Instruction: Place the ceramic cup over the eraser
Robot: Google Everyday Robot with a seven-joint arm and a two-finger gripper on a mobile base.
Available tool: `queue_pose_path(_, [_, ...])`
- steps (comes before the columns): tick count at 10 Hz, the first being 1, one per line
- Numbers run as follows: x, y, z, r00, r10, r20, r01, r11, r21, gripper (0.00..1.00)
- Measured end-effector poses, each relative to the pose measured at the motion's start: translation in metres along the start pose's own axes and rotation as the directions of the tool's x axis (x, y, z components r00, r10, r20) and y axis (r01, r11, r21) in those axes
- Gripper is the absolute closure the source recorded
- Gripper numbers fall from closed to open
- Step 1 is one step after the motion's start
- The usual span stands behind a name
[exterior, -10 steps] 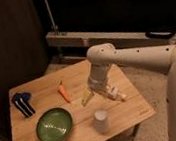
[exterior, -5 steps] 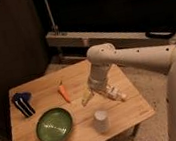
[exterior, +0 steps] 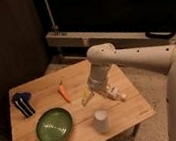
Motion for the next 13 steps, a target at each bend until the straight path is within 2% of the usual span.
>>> queue_pose_path(8, [0.0,0.0,-0.001,1.0,0.001,0.001,-0.001,1.0,0.004,0.26])
queue_pose_path(9, [0.001,0.0,-0.002,1.0,0.01,0.013,-0.01,1.0,0.022,0.26])
queue_pose_path(10, [0.005,0.001,-0.007,0.998,0.025,0.057,-0.029,0.997,0.069,0.26])
queue_pose_path(11, [0.011,0.002,-0.015,0.993,0.034,0.11,-0.048,0.99,0.13,0.26])
queue_pose_path(12, [0.019,0.008,-0.029,0.982,0.034,0.188,-0.072,0.978,0.198,0.26])
queue_pose_path(13, [0.026,0.011,-0.041,0.97,0.029,0.243,-0.086,0.969,0.232,0.26])
